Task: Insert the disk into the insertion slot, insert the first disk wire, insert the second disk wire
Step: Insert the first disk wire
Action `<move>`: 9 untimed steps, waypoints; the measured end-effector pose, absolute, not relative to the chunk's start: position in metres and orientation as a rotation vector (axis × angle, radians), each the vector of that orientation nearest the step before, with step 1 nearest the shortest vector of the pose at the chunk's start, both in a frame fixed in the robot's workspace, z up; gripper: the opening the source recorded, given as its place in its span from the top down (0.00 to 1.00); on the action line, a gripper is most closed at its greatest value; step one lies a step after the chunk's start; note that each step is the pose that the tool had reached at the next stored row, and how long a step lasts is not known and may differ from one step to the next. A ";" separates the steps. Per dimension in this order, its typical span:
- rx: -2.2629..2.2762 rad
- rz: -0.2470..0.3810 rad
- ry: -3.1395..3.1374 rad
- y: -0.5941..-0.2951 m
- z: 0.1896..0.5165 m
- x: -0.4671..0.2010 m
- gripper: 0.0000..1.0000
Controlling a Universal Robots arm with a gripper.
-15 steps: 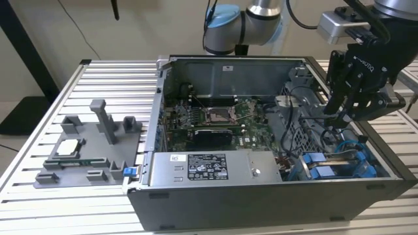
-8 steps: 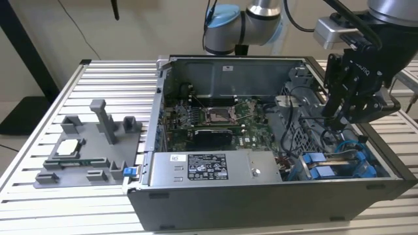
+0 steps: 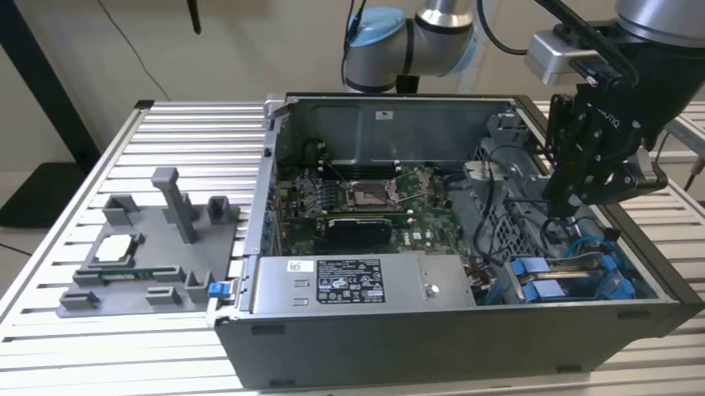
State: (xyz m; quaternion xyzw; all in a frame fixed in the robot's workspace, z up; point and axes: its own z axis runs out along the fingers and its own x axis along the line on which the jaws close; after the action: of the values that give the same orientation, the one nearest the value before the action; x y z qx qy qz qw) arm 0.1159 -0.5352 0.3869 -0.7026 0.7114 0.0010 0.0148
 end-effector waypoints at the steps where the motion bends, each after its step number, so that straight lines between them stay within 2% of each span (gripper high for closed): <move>1: -2.187 0.003 2.214 -0.535 0.387 0.116 0.00; 9: -2.186 0.004 2.214 -0.535 0.387 0.116 0.00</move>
State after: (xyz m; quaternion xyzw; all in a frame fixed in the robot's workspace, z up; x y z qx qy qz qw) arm 0.1159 -0.5352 0.3866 -0.7026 0.7114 0.0013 0.0152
